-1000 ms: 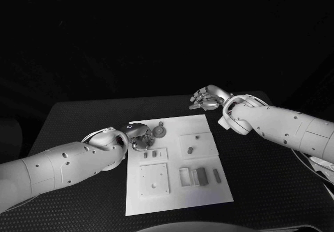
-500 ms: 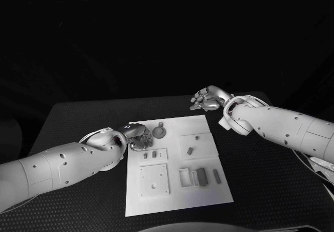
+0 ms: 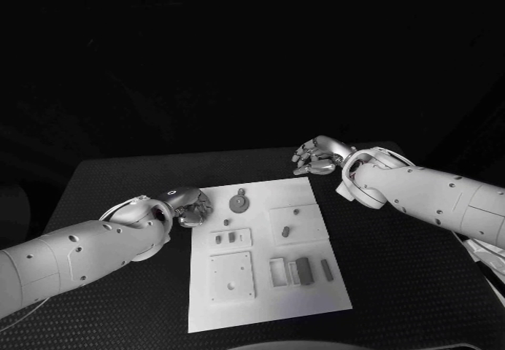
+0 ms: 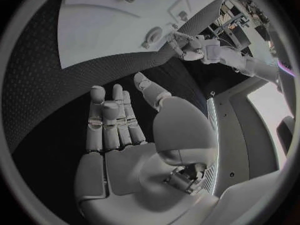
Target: Assemble the parts on the task board
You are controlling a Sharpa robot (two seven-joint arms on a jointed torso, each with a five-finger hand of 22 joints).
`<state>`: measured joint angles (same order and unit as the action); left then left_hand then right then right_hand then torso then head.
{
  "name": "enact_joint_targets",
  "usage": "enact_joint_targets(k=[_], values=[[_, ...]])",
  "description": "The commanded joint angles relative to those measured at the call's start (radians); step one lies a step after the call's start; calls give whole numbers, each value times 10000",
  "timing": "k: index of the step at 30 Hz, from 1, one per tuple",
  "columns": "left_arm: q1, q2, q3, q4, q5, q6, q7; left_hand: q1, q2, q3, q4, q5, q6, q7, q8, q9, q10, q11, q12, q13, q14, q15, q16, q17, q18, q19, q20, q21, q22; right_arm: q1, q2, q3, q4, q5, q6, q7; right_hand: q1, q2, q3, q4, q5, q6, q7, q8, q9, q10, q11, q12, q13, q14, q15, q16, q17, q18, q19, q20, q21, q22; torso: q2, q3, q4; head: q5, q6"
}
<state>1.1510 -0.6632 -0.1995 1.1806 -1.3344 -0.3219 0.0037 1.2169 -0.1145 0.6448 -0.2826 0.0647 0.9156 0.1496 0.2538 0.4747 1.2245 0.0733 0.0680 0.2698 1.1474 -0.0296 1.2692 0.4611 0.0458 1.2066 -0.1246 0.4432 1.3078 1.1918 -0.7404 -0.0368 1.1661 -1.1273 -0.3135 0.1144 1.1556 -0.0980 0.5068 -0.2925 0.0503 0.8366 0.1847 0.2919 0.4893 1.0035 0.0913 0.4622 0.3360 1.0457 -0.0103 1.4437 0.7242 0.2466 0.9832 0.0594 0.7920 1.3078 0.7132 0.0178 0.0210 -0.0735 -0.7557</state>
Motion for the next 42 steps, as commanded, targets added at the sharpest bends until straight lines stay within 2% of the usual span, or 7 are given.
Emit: enact_joint_targets(k=[1, 6, 11, 16, 28, 31, 42], values=[[-29, -106, 120, -148, 2120, -289, 216, -92, -60, 120, 30, -12, 81, 70, 92, 32, -203, 158, 11, 37, -586, 82, -611, -296, 409, -604, 135, -485, -104, -67, -169, -3, 233, -1420, 419, -74, 146, 1, 22, 7, 1, 110, -30, 61, 14, 242, -14, -185, -120, 21, -91, 27, -34, 152, 26, 12, 13, 208, 3, 10, 4, -28, 37], [107, -320, 247, -225, 5730, -135, 744, -385, -69, 177, 68, -19, 47, 142, 240, 77, -117, 286, 73, 126, -1494, 276, -2350, -1093, 10, -1705, 416, -1777, -904, -189, -479, -74, 766, -2700, 765, -164, 256, 38, -5, 3, 2, 243, -92, 121, 26, 447, -1, -587, -377, 90, -80, 0, -88, 152, 53, 16, 19, 199, -12, 5, -8, -70, 102], [228, -476, 298, -97, 7211, 80, 1294, -613, -24, 49, 42, -13, -47, 149, 371, 126, -145, 339, 58, 188, -1865, 680, -3977, -1564, -308, -2287, 644, -2808, -1707, -268, -713, -213, 1181, -3753, 961, -310, 266, 45, -17, 6, -1, 395, -153, 177, 30, 647, 15, -970, -602, 132, -62, -39, -138, 152, 64, 20, -6, 188, -14, 9, -7, -72, 131], [395, -633, 310, 149, 8631, 284, 1724, -690, 36, -189, 21, -15, -179, 144, 436, 143, -486, 475, 7, 73, -2032, 973, -5054, -1660, -297, -2530, 921, -3380, -2169, -420, -871, -361, 1500, -4776, 977, -578, 267, 6, -15, 9, 1, 493, -188, 199, 21, 765, 42, -1302, -783, 198, -40, -78, -185, 152, 119, 10, -27, 176, -17, -4, -14, -67, 157], [494, -786, 328, 540, 9096, 365, 1759, -721, 96, -329, 45, -4, -169, 168, 503, 147, -422, 448, 52, 54, -1823, 974, -5349, -1495, -237, -2350, 933, -3480, -2285, -871, -796, -422, 1731, -5752, 1037, -882, 184, -131, -12, 23, 1, 617, -232, 216, 1, 1102, 7, -1650, -984, 366, -76, -196, -283, 152, 262, -26, -99, 141, 5, -1, -7, -33, 111], [494, -772, 328, 578, 9186, 252, 1792, -739, 109, -349, 59, -5, -151, 160, 521, 150, -428, 450, 47, 50, -1798, 978, -5388, -1460, -233, -2328, 936, -3498, -2302, -916, -693, -431, 1631, -5789, 748, -930, 141, -125, -8, 32, 1, 618, -232, 207, -8, 1140, 5, -1718, -1021, 405, -78, -206, -293, 152, 302, -33, -109, 136, 8, 0, -3, -9, 73], [493, -757, 328, 635, 9370, 247, 1792, -767, 93, -406, 70, -3, -162, 158, 539, 134, -571, 510, 2, 9, -1844, 1023, -5598, -1340, -221, -2318, 972, -3604, -2381, -1015, -383, -456, 1431, -5890, 681, -1009, 102, -52, 37, 29, 1, 577, -217, 161, -39, 1165, 34, -1943, -1140, 493, -53, -227, -311, 152, 392, -66, -145, 130, 16, 4, 4, 41, 7]])
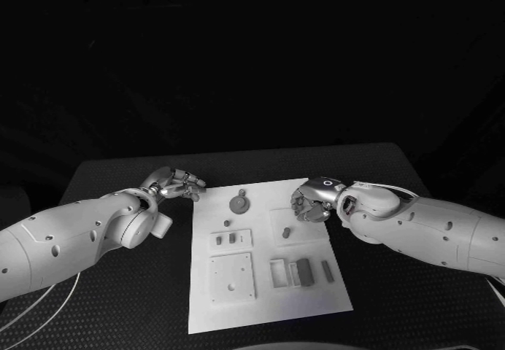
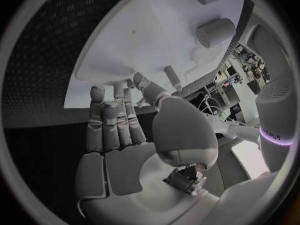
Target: Assemble the parts on the task board
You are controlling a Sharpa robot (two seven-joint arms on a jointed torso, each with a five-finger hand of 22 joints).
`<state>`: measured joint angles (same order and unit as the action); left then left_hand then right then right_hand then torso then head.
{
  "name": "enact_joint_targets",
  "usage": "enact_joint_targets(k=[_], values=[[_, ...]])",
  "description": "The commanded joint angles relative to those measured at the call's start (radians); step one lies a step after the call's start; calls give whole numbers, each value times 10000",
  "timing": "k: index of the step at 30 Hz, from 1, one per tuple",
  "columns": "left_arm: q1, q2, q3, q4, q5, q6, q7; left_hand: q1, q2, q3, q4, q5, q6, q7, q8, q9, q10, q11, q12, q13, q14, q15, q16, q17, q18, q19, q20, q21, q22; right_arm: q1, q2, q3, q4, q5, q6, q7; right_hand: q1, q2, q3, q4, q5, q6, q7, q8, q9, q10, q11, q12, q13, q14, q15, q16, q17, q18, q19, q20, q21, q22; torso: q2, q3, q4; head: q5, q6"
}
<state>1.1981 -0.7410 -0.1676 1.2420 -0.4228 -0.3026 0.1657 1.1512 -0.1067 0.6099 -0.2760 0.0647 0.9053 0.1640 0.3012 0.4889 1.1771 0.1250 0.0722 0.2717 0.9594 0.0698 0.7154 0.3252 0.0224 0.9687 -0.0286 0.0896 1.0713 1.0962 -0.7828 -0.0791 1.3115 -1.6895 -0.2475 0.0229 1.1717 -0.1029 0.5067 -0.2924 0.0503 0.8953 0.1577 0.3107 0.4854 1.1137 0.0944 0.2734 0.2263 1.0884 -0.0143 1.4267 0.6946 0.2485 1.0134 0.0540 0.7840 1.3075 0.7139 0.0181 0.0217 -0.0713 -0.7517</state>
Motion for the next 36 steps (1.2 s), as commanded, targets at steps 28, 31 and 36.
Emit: enact_joint_targets(k=[28, 31, 36], values=[[21, 11, 8, -21, 259, 58, 63, -93, 18, -75, 16, 2, -123, 39, 55, -38, -244, 48, -53, -51, 95, 25, -176, 190, 45, 143, 18, -121, -68, -225, 227, -90, 95, -1775, 636, -676, 88, 444, 1515, 15, 2, 1171, -402, 454, 161, 1549, -476, -146, -38, 1059, -478, 119, 13, 133, 719, -287, 21, 170, -3, -3, -13, -14, -198], [21, 4, 8, -18, 259, 44, 51, -90, 8, -79, 13, 2, -136, 44, 51, -43, -268, 57, -54, -57, 93, 26, -196, 212, 48, 153, 18, -128, -75, -242, 239, -93, 101, -1984, 533, -794, 91, 436, 1522, 14, 3, 1182, -406, 458, 163, 1562, -481, -152, -39, 1067, -483, 118, 15, 133, 725, -291, 19, 170, -3, -5, -15, -10, -202], [21, 5, 8, -18, 259, 16, 42, -91, 1, -83, 16, 3, -152, 51, 47, -49, -293, 67, -53, -65, 89, 30, -224, 241, 49, 161, 22, -139, -85, -244, 268, -96, 89, -2233, 483, -998, 89, 427, 1529, 16, 3, 1194, -410, 461, 166, 1576, -485, -160, -39, 1071, -488, 116, 17, 133, 729, -294, 14, 169, -5, -4, -17, -35, -191]])
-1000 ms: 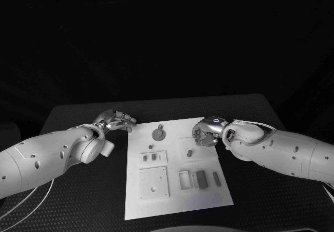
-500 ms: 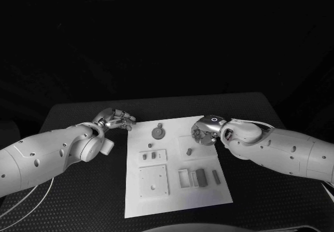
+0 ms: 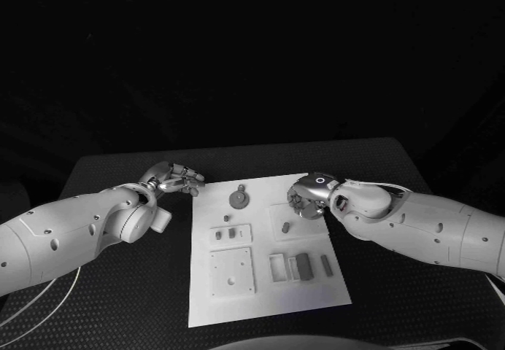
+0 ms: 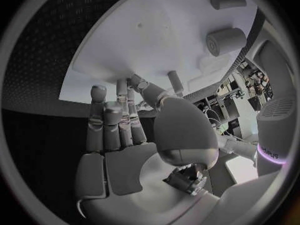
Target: Assemble the parts on the task board
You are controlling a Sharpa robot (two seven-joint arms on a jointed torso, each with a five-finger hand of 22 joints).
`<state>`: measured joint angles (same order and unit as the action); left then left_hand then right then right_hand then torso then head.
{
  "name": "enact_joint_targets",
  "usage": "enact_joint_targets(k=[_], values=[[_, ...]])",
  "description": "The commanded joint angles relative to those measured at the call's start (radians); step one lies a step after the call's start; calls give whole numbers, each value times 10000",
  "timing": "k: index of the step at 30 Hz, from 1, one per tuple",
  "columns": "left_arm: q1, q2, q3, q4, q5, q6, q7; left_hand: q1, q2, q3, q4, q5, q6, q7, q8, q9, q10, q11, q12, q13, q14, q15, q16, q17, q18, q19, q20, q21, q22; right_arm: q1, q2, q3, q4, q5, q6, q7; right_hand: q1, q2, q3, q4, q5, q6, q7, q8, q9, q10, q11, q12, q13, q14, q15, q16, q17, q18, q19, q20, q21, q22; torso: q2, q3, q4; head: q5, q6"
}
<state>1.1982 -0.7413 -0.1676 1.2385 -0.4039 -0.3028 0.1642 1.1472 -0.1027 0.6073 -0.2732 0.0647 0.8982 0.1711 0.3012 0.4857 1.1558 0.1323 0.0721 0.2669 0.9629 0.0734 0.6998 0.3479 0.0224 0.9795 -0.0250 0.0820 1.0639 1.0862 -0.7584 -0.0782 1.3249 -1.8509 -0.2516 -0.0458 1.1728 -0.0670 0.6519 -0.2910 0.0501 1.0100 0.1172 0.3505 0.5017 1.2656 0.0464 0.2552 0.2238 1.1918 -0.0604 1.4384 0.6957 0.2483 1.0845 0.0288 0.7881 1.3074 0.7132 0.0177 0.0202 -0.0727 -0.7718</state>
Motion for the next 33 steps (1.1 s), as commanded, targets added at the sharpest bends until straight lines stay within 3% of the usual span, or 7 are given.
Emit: enact_joint_targets(k=[1, 20, 33], values=[[20, 10, 7, 16, 70, 25, 58, -51, -40, -57, -11, 4, -83, -19, 47, -17, -83, -5, -52, -18, 54, -5, -72, 19, 50, 54, -14, -64, -12, -144, 29, -105, -46, -624, 524, -335, 79, 68, 80, 2, 5, 49, -6, 64, 4, 58, -5, 20, -14, 38, -27, -2, 6, 135, 19, -42, -27, 170, 2, -1, -5, -22, 10], [20, 37, 7, 8, 71, 8, 72, -71, -35, -69, 14, 3, -106, -8, 44, -28, -114, 6, -41, -28, 66, -2, -118, 85, 53, 73, -9, -82, -32, -137, -188, -97, 340, -525, 164, -379, 41, 67, 135, 6, 5, 154, -46, 109, 46, 224, -52, -12, -4, 110, -73, -8, 31, 135, 94, -66, -51, 162, -2, -8, -1, -61, 18], [20, 52, 7, -9, 71, 32, 88, -77, -24, -70, 26, 6, -105, -9, 50, -30, -114, 5, -33, -29, 74, -4, -134, 112, 56, 81, -10, -88, -40, 15, -406, 0, 691, -201, -88, -299, 26, 37, 153, 5, 5, 205, -69, 135, 76, 310, -80, -29, 3, 140, -101, -15, 47, 135, 138, -84, -62, 160, -1, -3, -4, -66, 54]])
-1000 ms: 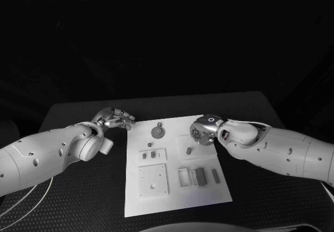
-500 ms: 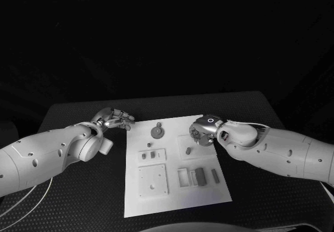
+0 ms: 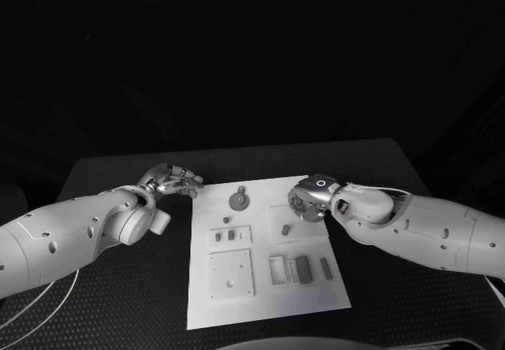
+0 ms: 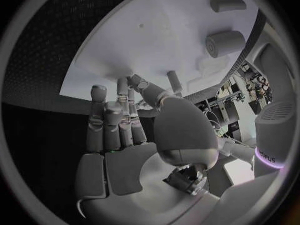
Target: Assemble the parts on the task board
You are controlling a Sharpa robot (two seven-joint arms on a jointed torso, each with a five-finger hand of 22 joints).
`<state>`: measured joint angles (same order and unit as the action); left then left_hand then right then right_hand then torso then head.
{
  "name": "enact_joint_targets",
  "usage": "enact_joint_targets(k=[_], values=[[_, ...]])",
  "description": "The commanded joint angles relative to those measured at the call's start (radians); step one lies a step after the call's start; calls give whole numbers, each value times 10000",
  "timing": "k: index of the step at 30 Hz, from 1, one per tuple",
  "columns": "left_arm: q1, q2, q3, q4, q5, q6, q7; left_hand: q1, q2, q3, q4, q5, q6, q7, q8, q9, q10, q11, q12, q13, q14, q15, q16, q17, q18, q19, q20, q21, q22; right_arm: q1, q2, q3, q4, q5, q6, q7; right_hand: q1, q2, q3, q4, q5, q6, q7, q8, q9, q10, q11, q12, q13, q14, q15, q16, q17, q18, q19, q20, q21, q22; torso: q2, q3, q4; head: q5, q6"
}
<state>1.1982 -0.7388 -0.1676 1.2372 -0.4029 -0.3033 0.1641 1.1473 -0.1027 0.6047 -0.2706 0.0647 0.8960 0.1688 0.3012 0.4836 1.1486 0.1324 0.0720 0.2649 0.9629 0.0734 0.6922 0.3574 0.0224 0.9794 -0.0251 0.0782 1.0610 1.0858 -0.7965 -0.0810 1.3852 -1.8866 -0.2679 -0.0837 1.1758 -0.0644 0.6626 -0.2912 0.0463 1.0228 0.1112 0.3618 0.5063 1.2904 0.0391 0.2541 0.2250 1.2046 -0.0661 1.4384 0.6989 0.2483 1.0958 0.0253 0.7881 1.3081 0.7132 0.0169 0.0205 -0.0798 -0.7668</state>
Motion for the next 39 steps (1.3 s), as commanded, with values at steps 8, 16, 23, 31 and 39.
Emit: enact_joint_targets(k=[8, 16, 23, 31, 39], values=[[19, 27, 8, -49, 76, 48, 87, -79, -25, -46, 1, 6, -85, 15, 49, -11, -42, 4, -30, -10, 76, -3, -64, 27, 56, 83, -9, -53, -14, 128, -95, 171, 232, 1109, 165, 329, -9, 18, 53, 10, 43, 78, -10, 22, 36, 73, -10, -28, -11, 11, -49, -22, 17, 135, 29, -51, -70, 150, 1, 14, -12, 33, -22], [19, 34, 8, -62, 77, 51, 84, -79, -28, -47, 1, 7, -94, 17, 47, -14, -44, 3, -27, -11, 77, -4, -75, 42, 57, 85, -10, -57, -19, 189, -115, 248, 273, 1480, 252, 452, -19, 27, 62, 9, 43, 71, -9, 18, 41, 79, -11, -45, -13, 1, -51, -39, 18, 135, 25, -51, -87, 145, 3, 18, -2, -9, -24], [19, 46, 8, -97, 213, 44, 102, -77, -30, -49, 1, 7, -103, 20, 44, -18, -40, 1, -22, -11, 79, -4, -86, 57, 58, 88, -9, -60, -23, 254, -315, 450, 783, 2155, 279, 546, -23, 31, 68, 8, 43, 68, -9, 16, 45, 85, -12, -55, -14, -4, -52, -49, 20, 135, 24, -51, -97, 142, -1, 15, -19, 58, -20], [20, 116, 9, -228, 362, -30, 171, -72, -21, -49, 5, 8, -104, 22, 50, -21, -8, -13, -1, -4, 95, -8, -105, 96, 61, 102, -11, -64, -32, 270, -62, 452, 1465, 2390, 323, 653, -30, 46, 76, 6, 43, 59, -6, 11, 50, 87, -12, -73, -17, -11, -53, -63, 23, 135, 24, -51, -112, 138, -14, 8, -13, 307, -10], [21, 198, 9, -350, 465, -118, 196, -71, -22, -52, 7, 7, -98, 19, 58, -21, 20, -26, 15, 2, 102, -9, -124, 126, 62, 109, -12, -68, -40, 261, 589, 246, 1973, 2082, 441, 685, -37, 66, 83, 3, 43, 43, -1, 3, 56, 84, -9, -96, -21, -20, -51, -77, 26, 135, 22, -50, -129, 134, -24, -11, -17, 571, -28]])
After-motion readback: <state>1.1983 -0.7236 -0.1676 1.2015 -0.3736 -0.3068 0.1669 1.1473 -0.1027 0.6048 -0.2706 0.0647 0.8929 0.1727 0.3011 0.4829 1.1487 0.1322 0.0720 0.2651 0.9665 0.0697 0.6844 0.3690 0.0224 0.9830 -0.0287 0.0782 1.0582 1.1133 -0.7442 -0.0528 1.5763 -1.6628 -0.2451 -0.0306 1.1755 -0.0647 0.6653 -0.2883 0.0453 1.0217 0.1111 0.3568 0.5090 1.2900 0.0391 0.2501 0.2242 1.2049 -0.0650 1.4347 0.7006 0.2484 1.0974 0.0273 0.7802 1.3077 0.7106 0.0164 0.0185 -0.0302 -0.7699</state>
